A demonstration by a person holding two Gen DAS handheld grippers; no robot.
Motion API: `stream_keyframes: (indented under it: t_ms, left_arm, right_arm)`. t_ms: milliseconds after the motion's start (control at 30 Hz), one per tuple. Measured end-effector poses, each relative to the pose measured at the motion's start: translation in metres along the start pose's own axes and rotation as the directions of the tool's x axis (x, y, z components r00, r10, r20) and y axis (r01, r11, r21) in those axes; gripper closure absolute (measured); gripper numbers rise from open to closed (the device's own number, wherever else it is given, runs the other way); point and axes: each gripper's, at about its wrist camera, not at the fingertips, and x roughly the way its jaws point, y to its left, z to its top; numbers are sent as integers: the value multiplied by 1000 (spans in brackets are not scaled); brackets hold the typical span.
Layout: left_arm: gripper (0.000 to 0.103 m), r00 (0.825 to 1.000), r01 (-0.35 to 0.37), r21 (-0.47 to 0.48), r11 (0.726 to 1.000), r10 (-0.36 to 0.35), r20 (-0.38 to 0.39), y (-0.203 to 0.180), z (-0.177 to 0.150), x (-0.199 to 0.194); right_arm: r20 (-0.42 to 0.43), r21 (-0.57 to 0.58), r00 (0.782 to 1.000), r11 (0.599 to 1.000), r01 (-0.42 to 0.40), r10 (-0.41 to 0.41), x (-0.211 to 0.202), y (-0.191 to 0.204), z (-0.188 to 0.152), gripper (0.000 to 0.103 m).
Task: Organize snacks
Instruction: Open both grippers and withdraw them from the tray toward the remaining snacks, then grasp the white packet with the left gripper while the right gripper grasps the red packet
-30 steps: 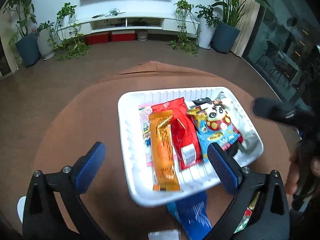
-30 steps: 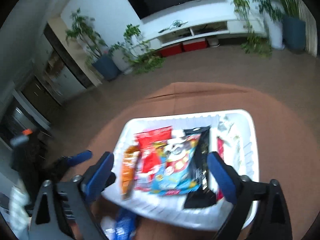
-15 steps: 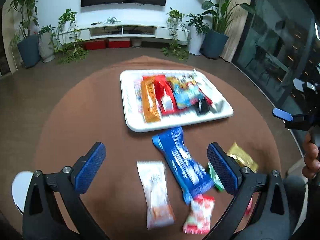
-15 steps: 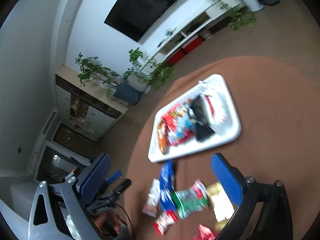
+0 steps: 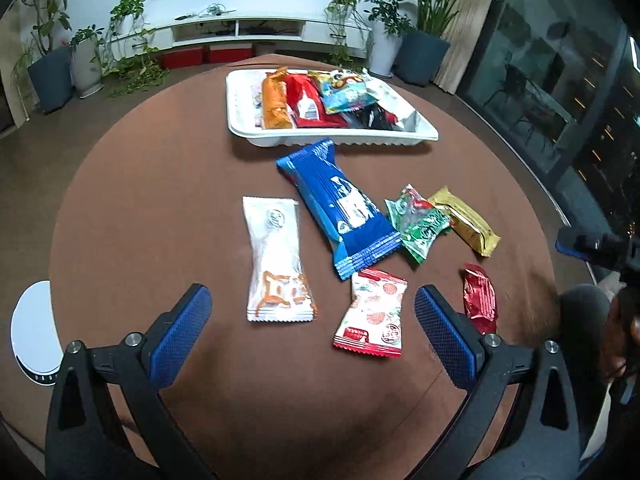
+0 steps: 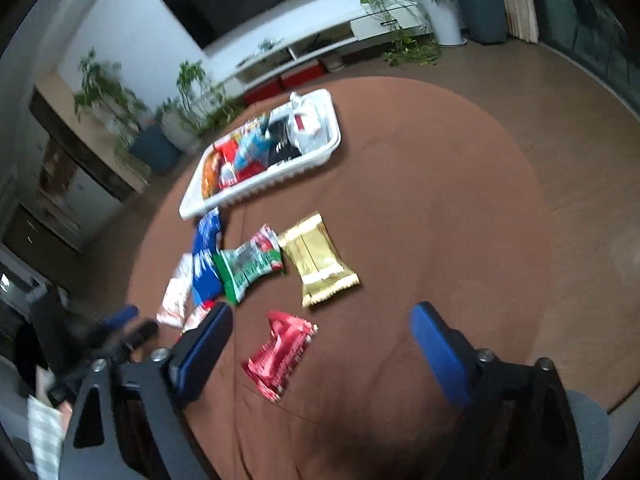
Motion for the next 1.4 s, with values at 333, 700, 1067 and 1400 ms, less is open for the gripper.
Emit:
stream_keyframes:
  t_ms: [333,700,1067,1400]
  left_arm:
    - [0,999,-18,-10,1000,17,-46,18,7,1]
    - [0,991,5,142,990,14,-136,11,42,28]
    - [5,977,-24,171,985,59,-206,11,57,66]
    - [40,965,-11,187,982,59,-257,19,55,85]
  right_arm:
    - [-43,-36,997,998,-59,58,6,21,-21,18]
    - [-79,-81,997,997,-19,12,18,41,-39,18]
    - [-74,-92,997,996,14,-21,25,44,-41,27]
    - [-82,-96,996,995,22,-30,30,44,-41,27]
